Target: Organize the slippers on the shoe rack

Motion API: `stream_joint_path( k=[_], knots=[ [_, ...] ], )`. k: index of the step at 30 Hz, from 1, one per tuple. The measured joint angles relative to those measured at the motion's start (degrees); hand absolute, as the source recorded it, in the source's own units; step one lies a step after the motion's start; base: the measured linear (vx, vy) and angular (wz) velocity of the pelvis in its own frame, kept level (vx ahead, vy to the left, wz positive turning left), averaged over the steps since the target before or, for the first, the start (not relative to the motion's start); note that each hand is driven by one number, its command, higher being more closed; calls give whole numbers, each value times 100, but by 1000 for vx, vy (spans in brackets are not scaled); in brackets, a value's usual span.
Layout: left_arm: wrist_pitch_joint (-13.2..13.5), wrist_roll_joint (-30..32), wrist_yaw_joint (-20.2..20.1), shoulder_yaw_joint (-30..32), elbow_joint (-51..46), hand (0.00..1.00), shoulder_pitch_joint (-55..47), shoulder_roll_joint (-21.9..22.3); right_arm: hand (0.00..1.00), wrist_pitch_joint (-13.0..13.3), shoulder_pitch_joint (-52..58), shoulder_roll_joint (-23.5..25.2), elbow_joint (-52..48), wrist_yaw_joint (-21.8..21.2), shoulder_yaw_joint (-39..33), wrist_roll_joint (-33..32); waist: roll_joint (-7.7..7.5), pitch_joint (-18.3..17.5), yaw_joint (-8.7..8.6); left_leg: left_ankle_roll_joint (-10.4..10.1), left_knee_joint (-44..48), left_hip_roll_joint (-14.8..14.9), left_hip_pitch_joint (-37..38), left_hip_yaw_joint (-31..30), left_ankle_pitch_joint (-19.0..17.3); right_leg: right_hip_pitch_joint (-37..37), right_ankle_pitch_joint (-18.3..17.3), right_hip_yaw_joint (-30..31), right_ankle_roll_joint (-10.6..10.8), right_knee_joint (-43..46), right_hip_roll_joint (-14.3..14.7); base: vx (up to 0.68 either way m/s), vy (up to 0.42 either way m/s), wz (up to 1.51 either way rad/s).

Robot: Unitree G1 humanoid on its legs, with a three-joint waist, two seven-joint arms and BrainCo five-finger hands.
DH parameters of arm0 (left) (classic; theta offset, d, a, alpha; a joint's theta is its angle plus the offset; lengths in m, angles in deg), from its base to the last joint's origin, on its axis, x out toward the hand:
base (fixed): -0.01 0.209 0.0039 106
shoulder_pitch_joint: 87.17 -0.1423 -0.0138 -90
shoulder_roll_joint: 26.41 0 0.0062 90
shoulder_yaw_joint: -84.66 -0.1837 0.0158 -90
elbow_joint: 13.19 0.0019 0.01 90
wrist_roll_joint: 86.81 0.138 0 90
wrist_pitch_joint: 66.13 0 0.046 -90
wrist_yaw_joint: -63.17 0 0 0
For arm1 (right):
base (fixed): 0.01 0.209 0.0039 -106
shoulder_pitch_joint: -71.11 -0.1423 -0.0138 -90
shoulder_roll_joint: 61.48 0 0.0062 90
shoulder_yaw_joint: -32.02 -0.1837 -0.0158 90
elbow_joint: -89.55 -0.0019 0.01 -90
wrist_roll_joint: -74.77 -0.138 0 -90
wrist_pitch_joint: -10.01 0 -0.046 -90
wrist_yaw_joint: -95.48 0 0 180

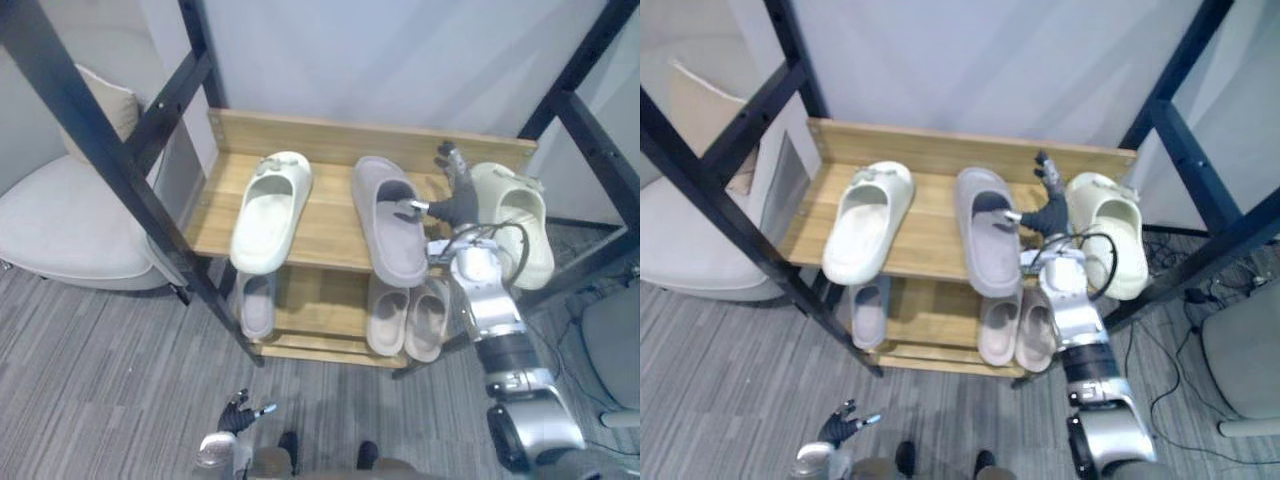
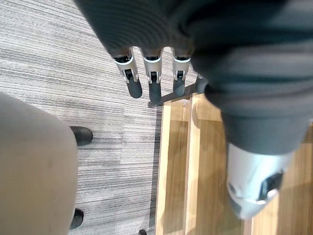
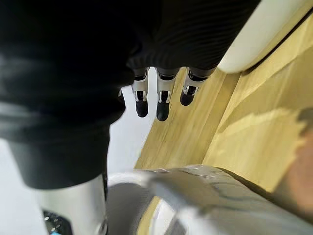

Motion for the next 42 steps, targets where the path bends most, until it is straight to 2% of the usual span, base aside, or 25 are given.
stream_joint_path(
  k=[4,6,7,15,25,32,37,42],
  knots=[
    [4,-35,0,2,-32,0,7,-27,0,-45,-240,-33,245,-24,120,3,-39,62,9,22,-13,2,0,10,21,23,79,-7,1,-71,-4,-25,4,-1],
    [8,-37,0,17,-54,0,23,-59,0,-57,-432,-35,420,-80,278,6,-104,111,21,22,-123,1,14,18,103,-14,89,-8,-4,-70,-9,-52,-8,0],
    [8,-41,-1,19,-63,0,22,-63,100,-62,-474,-35,442,-98,288,10,-113,118,23,25,-147,0,14,15,122,-26,92,-10,-6,-70,-10,-59,-20,1],
    [13,-199,-3,53,-127,0,28,-89,100,-106,-1133,-217,816,-430,842,219,-177,215,86,-11,-458,0,84,24,334,-104,101,-15,-18,-69,8,-46,-21,-1],
    [0,-202,-1,54,-125,0,68,-110,100,-76,-1167,-256,787,-481,853,71,-235,254,141,-25,-608,17,186,36,410,-88,99,-14,-18,-65,19,-10,-8,0],
    [-22,-201,-1,57,-122,0,68,-110,100,-12,-446,-306,-139,-469,692,-59,-236,253,118,-24,-598,35,201,28,409,-72,99,-21,-17,-47,19,0,0,0],
    [-47,-194,-2,63,-92,0,65,-113,100,31,312,-265,-1051,-464,468,-84,-235,252,42,-25,-586,40,276,35,407,-11,98,-10,-16,-13,16,-8,-3,-1],
    [-49,-184,-15,67,-22,0,53,-124,100,270,891,-181,-2202,-412,335,-277,-222,234,-56,-42,-561,42,318,142,390,-3,90,68,-5,-12,6,-59,-15,-12]
  ],
)
